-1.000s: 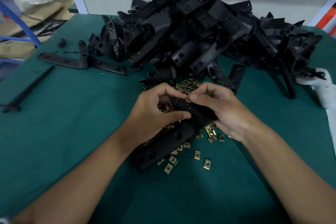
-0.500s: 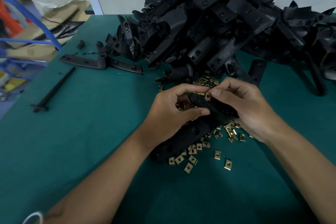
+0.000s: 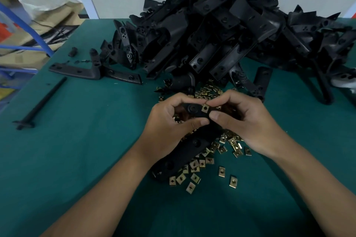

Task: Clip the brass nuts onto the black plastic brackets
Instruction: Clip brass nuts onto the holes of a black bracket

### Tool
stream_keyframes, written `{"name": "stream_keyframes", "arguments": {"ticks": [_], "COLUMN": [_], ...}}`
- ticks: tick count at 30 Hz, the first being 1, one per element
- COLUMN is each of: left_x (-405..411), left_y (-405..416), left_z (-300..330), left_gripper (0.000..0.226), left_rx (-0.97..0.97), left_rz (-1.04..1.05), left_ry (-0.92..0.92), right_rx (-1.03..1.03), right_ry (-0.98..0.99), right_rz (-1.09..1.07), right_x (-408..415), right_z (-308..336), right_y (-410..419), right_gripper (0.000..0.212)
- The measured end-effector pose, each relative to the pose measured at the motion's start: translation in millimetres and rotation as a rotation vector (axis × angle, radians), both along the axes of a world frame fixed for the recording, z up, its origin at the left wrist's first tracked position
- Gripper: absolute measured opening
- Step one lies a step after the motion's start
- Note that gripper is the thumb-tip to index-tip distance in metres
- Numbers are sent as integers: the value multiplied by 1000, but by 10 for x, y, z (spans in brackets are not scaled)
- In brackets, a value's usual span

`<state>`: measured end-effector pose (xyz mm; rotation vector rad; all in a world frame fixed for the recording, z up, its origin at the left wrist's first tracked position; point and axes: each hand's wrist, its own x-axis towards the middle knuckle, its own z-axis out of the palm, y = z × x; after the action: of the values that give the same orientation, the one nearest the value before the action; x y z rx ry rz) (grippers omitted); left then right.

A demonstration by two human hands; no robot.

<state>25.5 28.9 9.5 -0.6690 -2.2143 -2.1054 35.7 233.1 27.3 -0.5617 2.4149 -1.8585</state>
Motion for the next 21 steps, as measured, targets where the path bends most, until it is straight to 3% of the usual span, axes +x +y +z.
{"name": "stream_keyframes", "arguments": {"ticks": [4,15,21], "left_x": [-17,-56,-30], "left_y": [-5,-26,-44], "left_z": [-20,-35,43], "left_gripper": [29,24,24], "left_rx": [3,-44,109], "left_rz": [34,-9,-22], "left_ry": [4,-30,-40], "right_rx": [-88,-103,-695], "right_ry": [-66,-64,-345], "right_rz": [-67,-80,-68], "right_x": [-44,-24,-79], "right_z": [-38,-65,100], "right_y": [-13,-75,47], "right_gripper": [21,8,36]}}
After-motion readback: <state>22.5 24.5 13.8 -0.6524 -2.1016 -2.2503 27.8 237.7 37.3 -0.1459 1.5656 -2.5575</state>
